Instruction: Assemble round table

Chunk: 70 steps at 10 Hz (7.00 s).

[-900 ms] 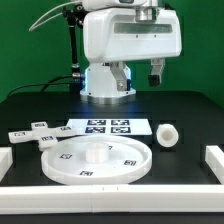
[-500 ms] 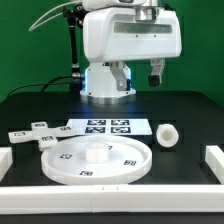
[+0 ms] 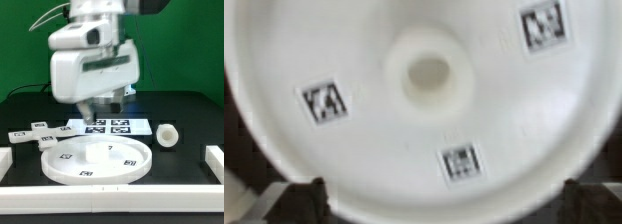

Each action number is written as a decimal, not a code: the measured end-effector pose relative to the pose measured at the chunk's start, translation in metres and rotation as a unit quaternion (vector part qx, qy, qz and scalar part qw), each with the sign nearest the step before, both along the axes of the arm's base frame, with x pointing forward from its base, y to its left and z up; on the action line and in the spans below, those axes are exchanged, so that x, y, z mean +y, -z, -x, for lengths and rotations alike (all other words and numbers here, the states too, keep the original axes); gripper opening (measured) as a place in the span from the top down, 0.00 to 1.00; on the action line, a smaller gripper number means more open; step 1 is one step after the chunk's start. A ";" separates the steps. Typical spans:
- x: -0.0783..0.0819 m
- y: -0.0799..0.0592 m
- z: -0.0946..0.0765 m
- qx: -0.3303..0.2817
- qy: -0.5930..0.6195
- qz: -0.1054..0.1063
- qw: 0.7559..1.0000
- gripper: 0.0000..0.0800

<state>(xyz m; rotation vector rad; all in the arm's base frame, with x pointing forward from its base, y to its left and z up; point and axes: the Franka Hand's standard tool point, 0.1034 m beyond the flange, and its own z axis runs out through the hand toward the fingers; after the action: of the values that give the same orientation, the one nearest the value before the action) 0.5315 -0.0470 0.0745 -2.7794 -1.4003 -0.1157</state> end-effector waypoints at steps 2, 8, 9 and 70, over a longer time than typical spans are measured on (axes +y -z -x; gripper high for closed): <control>0.002 -0.003 -0.002 -0.002 0.002 0.000 1.000 0.19; 0.001 0.048 0.000 0.013 -0.003 -0.005 1.000 0.19; 0.002 0.058 0.003 0.019 -0.003 -0.007 1.000 0.19; 0.135 0.038 0.034 0.042 0.573 -0.057 0.817 0.19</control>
Offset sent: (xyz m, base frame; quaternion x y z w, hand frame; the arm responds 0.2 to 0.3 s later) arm 0.0000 0.0000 0.0000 0.0000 0.0000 0.0000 1.0000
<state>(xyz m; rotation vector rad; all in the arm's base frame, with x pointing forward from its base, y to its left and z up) 0.4976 0.0877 0.0363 -2.9876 0.4437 -0.0800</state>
